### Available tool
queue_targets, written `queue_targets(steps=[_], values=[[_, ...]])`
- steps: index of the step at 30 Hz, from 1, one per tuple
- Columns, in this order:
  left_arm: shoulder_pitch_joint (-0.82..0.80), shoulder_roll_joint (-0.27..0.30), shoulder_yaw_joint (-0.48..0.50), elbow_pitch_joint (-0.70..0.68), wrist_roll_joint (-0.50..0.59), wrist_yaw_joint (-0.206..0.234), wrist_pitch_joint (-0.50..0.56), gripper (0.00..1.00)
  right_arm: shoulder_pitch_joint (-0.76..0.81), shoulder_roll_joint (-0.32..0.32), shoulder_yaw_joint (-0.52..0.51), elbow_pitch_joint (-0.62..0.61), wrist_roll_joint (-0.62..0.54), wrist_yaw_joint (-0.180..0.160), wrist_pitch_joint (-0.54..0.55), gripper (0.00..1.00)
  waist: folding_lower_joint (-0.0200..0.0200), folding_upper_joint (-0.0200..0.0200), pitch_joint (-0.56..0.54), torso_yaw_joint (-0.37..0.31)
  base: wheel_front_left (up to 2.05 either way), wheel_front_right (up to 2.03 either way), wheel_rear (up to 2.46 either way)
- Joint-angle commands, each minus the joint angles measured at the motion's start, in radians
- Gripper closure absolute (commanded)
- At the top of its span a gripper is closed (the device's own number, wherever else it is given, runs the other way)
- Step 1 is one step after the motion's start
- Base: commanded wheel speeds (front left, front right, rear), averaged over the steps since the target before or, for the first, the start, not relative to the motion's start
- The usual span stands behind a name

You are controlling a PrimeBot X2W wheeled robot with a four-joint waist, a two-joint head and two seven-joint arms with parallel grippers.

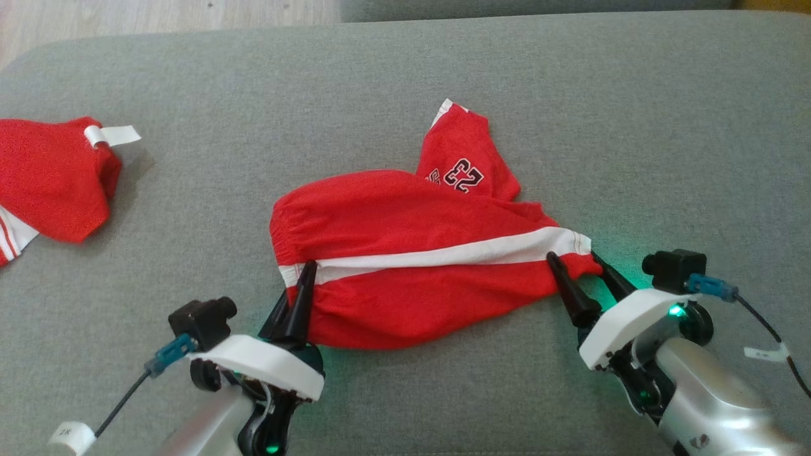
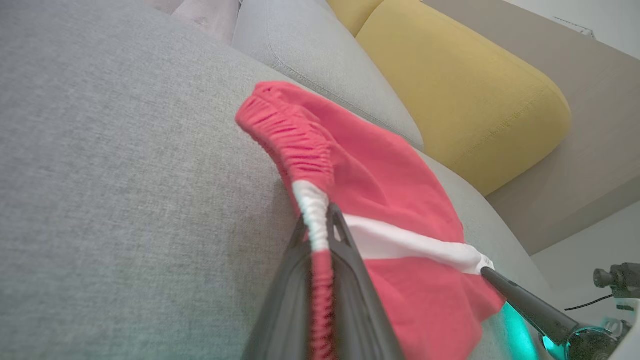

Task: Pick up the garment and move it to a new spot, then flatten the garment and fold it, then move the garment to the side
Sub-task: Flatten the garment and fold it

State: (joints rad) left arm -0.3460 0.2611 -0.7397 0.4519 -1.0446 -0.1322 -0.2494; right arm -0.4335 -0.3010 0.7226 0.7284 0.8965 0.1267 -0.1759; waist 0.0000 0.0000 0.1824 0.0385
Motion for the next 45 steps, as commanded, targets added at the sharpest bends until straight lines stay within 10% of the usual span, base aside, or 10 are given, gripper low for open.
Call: queue_targets(steps=[1, 31, 32, 34, 45], values=[[-0.020, 0.012, 0.036, -0.017, 0.009, 0.002, -0.012, 1.00, -0.015, -0.011, 0.031, -0.020, 0.013, 0.004, 0.005, 0.00, 0.0000, 0.0000, 0.001, 0.001, 0.00, 0.00, 0.00], [-0.036, 0.003, 0.015, -0.010, 0.002, 0.002, -0.012, 1.00, -0.190, -0.108, 0.281, 0.024, 0.153, 0.004, -0.008, 0.00, 0.0000, 0.0000, 0.023, 0.022, 0.00, 0.00, 0.00], [-0.037, 0.002, 0.016, -0.010, 0.002, 0.002, -0.012, 1.00, -0.196, -0.105, 0.286, 0.034, 0.149, 0.004, -0.010, 0.10, 0.0000, 0.0000, 0.025, 0.021, 0.00, 0.00, 0.00], [-0.039, 0.001, 0.017, -0.010, 0.003, 0.002, -0.012, 1.00, -0.208, -0.100, 0.296, 0.055, 0.141, 0.004, -0.015, 1.00, 0.0000, 0.0000, 0.028, 0.022, 0.00, 0.00, 0.00], [-0.055, 0.022, 0.049, -0.052, 0.005, 0.002, -0.012, 1.00, -0.239, -0.096, 0.336, 0.085, 0.129, 0.004, -0.045, 1.00, 0.0000, 0.0000, -0.002, 0.012, 0.00, 0.00, 0.00]])
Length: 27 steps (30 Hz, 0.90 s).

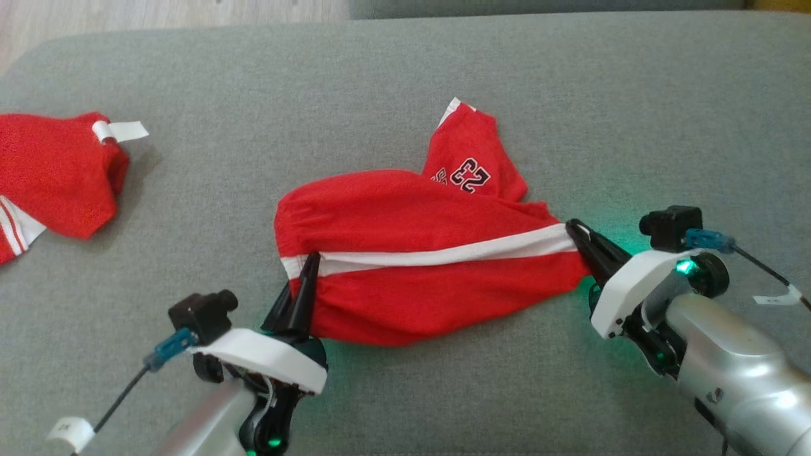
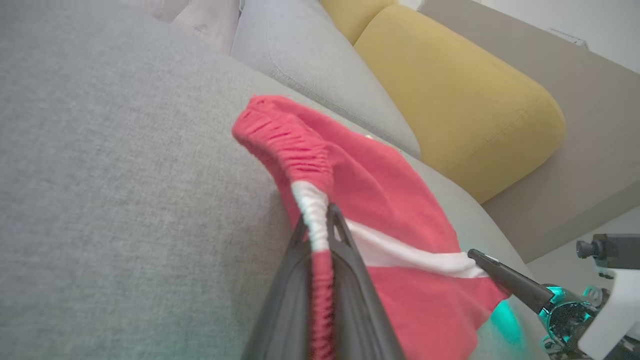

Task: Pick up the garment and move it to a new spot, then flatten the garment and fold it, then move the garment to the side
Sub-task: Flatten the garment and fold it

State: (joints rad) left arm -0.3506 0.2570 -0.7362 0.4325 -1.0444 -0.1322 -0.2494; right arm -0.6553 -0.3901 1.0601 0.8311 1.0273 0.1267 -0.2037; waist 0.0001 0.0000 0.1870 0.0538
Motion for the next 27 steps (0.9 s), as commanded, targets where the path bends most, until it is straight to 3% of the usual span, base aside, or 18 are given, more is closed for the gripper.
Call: queue_targets(steps=[1, 6, 12, 16, 20, 27], values=[[-0.056, 0.029, 0.049, -0.047, 0.000, 0.002, -0.012, 1.00, -0.022, -0.008, -0.005, -0.024, -0.003, 0.004, -0.027, 1.00, -0.0001, 0.0000, -0.014, -0.005, 0.00, 0.00, 0.00], [-0.153, 0.098, 0.003, -0.134, -0.032, 0.002, -0.008, 1.00, -0.074, -0.023, -0.080, -0.089, -0.020, 0.004, -0.056, 1.00, -0.0001, 0.0000, -0.061, -0.017, 0.00, 0.00, 0.00], [-0.373, 0.199, -0.029, -0.241, -0.125, 0.002, 0.065, 1.00, -0.145, -0.060, -0.312, -0.264, -0.118, 0.004, -0.058, 1.00, -0.0001, 0.0000, -0.132, -0.043, 0.00, 0.00, 0.00], [-0.492, 0.207, 0.017, -0.264, -0.258, 0.002, 0.116, 1.00, -0.186, -0.087, -0.421, -0.367, -0.178, 0.004, -0.058, 1.00, -0.0001, 0.0000, -0.168, -0.061, 0.00, 0.00, 0.00], [-0.593, 0.203, 0.051, -0.250, -0.340, 0.002, 0.164, 1.00, -0.246, -0.119, -0.461, -0.427, -0.206, 0.004, -0.058, 1.00, -0.0001, 0.0000, -0.170, -0.078, 0.00, 0.00, 0.00], [-0.717, 0.193, 0.057, -0.132, -0.364, 0.002, 0.219, 1.00, -0.366, -0.127, -0.456, -0.439, -0.239, 0.004, -0.002, 1.00, -0.0001, 0.0000, -0.077, -0.107, 0.00, 0.00, 0.00]])
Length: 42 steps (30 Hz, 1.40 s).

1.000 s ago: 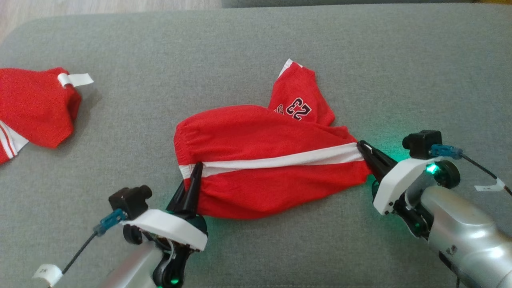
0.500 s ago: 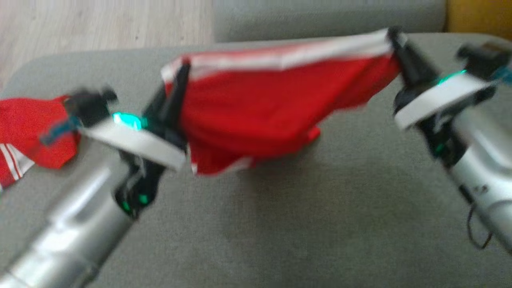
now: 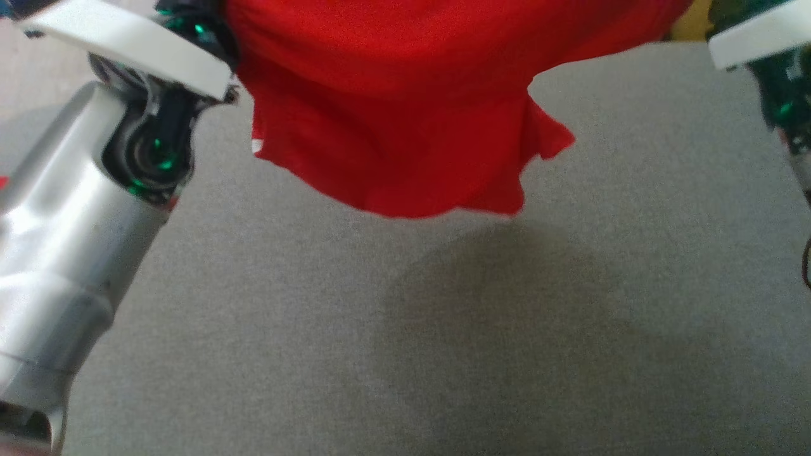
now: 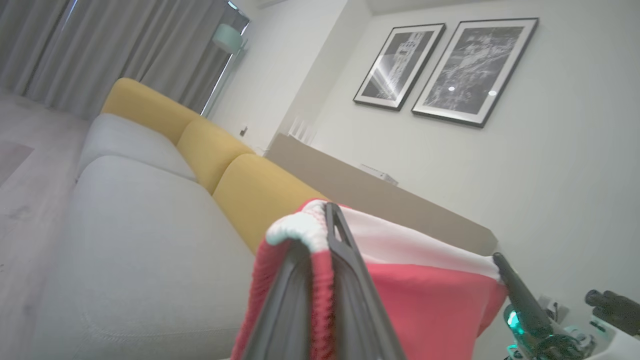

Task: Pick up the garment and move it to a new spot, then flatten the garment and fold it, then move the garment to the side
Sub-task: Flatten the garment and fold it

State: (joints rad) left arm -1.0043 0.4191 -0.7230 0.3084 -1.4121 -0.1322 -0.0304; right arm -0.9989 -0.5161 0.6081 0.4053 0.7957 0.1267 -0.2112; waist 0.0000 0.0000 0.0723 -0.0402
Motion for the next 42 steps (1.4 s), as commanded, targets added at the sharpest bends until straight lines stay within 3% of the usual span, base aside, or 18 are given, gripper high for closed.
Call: queue_targets(steps=[1, 5, 11, 16, 21, 25, 28, 34, 42], values=[[-0.080, 0.026, 0.041, 0.018, 0.008, 0.002, 0.005, 1.00, -0.041, 0.004, -0.002, -0.005, -0.016, 0.004, 0.011, 1.00, 0.0000, 0.0000, 0.061, -0.017, 0.00, 0.00, 0.00], [-0.148, 0.007, 0.012, 0.097, 0.047, 0.002, 0.006, 1.00, -0.122, 0.049, 0.006, 0.052, -0.058, 0.004, 0.010, 1.00, 0.0000, 0.0000, 0.152, -0.032, 0.00, 0.00, 0.00], [-0.252, -0.009, -0.012, 0.161, 0.125, 0.002, -0.097, 1.00, -0.242, 0.130, -0.025, 0.177, -0.151, 0.004, -0.034, 1.00, 0.0000, 0.0000, 0.251, -0.048, 0.00, 0.00, 0.00], [-0.361, -0.014, -0.020, 0.153, 0.178, 0.002, -0.213, 1.00, -0.350, 0.200, -0.143, 0.211, -0.293, 0.004, -0.050, 1.00, 0.0000, 0.0000, 0.304, -0.060, 0.00, 0.00, 0.00], [-0.397, -0.031, 0.093, 0.111, 0.215, 0.002, -0.231, 1.00, -0.334, 0.266, -0.312, 0.124, -0.428, 0.004, -0.050, 1.00, 0.0000, 0.0000, 0.338, -0.065, 0.00, 0.00, 0.00], [-0.268, -0.053, 0.154, 0.092, 0.230, 0.002, -0.231, 1.00, -0.234, 0.303, -0.332, 0.081, -0.453, 0.004, -0.050, 1.00, 0.0000, 0.0000, 0.345, -0.067, 0.00, 0.00, 0.00], [-0.127, -0.069, 0.145, 0.083, 0.209, 0.002, -0.231, 1.00, -0.129, 0.304, -0.316, 0.046, -0.437, 0.004, -0.050, 1.00, 0.0000, 0.0000, 0.344, -0.063, 0.00, 0.00, 0.00], [0.152, -0.125, 0.173, 0.042, 0.197, 0.002, -0.231, 1.00, 0.127, 0.275, -0.286, -0.058, -0.366, 0.004, -0.050, 1.00, 0.0000, 0.0000, 0.317, -0.053, 0.00, 0.00, 0.00], [0.509, -0.222, 0.204, -0.054, 0.242, 0.002, -0.231, 1.00, 0.502, 0.234, -0.306, -0.176, -0.286, 0.004, -0.050, 1.00, 0.0000, 0.0000, 0.187, -0.035, 0.00, 0.00, 0.00]])
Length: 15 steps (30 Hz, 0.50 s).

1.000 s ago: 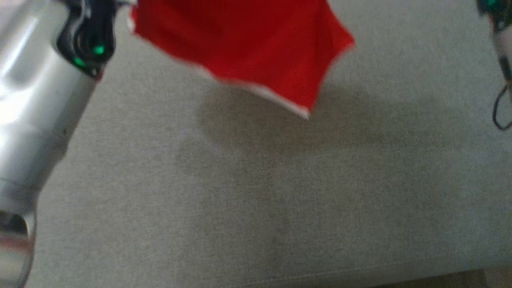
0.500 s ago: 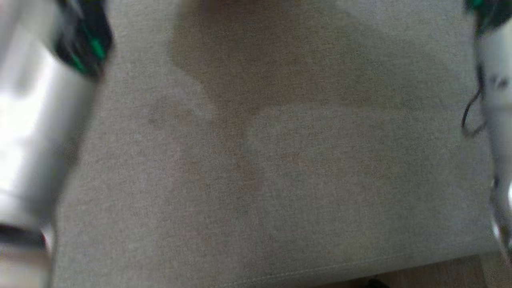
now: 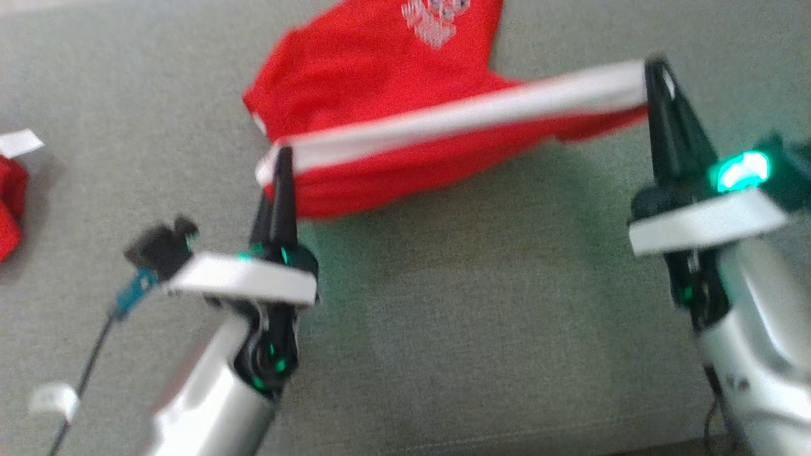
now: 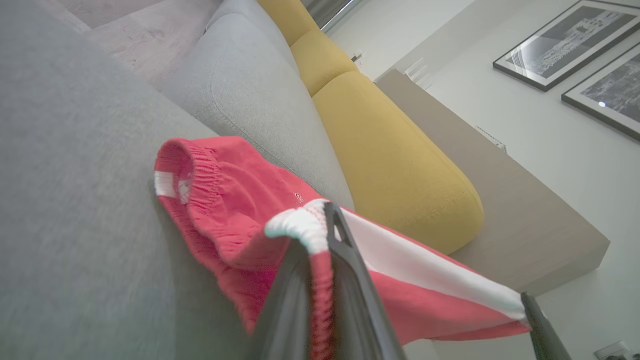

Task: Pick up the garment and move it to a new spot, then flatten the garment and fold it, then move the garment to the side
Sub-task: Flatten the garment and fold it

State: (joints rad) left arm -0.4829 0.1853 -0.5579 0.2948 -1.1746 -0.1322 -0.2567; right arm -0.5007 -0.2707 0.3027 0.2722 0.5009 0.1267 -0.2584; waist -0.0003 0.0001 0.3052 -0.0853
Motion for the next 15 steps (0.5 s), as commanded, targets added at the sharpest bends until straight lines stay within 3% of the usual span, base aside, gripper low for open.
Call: queue_targets(steps=[1, 8, 15], values=[[0.021, 0.002, 0.050, -0.049, 0.003, 0.002, -0.005, 1.00, 0.043, -0.012, -0.010, -0.053, 0.018, 0.004, -0.003, 1.00, 0.0003, -0.0001, -0.064, 0.011, 0.00, 0.00, 0.00], [0.225, -0.049, 0.099, -0.096, -0.002, 0.002, -0.005, 1.00, 0.261, -0.020, -0.034, -0.119, 0.049, 0.004, -0.003, 1.00, 0.0003, -0.0001, -0.197, 0.012, 0.00, 0.00, 0.00], [0.344, -0.056, 0.043, -0.165, -0.002, 0.002, -0.005, 1.00, 0.362, -0.038, -0.065, -0.176, 0.070, 0.004, -0.003, 1.00, 0.0003, -0.0001, -0.245, 0.027, 0.00, 0.00, 0.00]])
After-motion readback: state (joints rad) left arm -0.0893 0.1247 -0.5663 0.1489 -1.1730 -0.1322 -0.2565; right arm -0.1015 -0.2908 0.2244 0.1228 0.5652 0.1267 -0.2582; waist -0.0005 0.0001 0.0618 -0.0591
